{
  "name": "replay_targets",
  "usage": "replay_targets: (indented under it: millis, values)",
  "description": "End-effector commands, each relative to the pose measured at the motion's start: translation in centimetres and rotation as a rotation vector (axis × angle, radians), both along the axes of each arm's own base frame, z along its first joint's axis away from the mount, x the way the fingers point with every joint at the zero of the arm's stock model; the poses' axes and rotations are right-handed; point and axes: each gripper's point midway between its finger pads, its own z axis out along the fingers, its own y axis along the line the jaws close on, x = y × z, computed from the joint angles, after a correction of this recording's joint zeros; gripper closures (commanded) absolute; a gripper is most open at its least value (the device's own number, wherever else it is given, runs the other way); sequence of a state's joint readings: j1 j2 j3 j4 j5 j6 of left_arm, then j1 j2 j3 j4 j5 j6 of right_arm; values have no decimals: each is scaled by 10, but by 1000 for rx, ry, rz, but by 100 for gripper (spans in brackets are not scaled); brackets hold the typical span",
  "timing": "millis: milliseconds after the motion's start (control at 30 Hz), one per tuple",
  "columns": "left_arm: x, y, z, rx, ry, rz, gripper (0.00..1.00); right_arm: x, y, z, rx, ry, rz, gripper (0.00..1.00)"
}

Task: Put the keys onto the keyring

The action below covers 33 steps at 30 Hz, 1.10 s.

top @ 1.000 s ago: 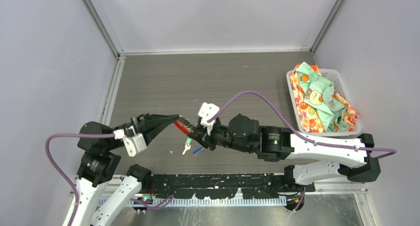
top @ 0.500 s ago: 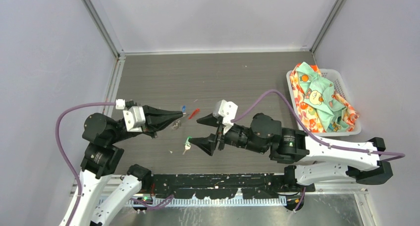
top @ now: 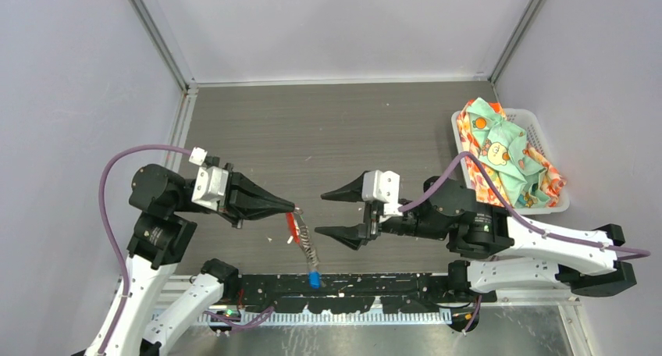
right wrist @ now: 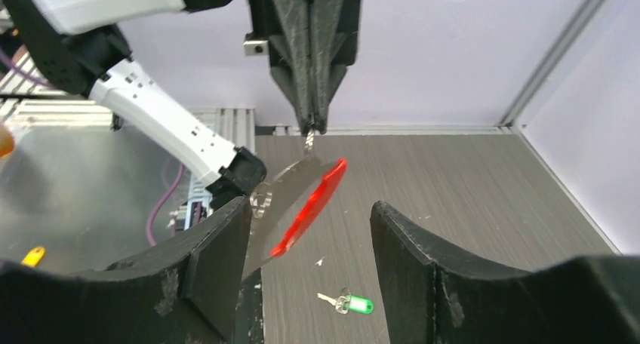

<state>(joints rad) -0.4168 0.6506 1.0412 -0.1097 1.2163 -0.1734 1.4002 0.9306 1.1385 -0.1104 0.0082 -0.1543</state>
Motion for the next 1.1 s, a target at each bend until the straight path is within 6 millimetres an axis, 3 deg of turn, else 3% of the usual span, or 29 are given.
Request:
replay_targets:
  millis: [0,367,833,967,1067]
  values:
    - [-17,3,17,-10,-40,-74,100,-17,5,15,3,-56,108,37]
    - [-15,3,13,-16,-45,-58,100,-4,18,32,120,-45,49,62]
    - [-11,3,14,-27,-62,-33,100,1,38,19,60,19,38,62]
    - [-13,3,12,-23,-62,-39,100,7,37,21,83,26,10,81]
    - [-13,4,9,-19,-63,-40,100,7,35,25,108,30,4,85]
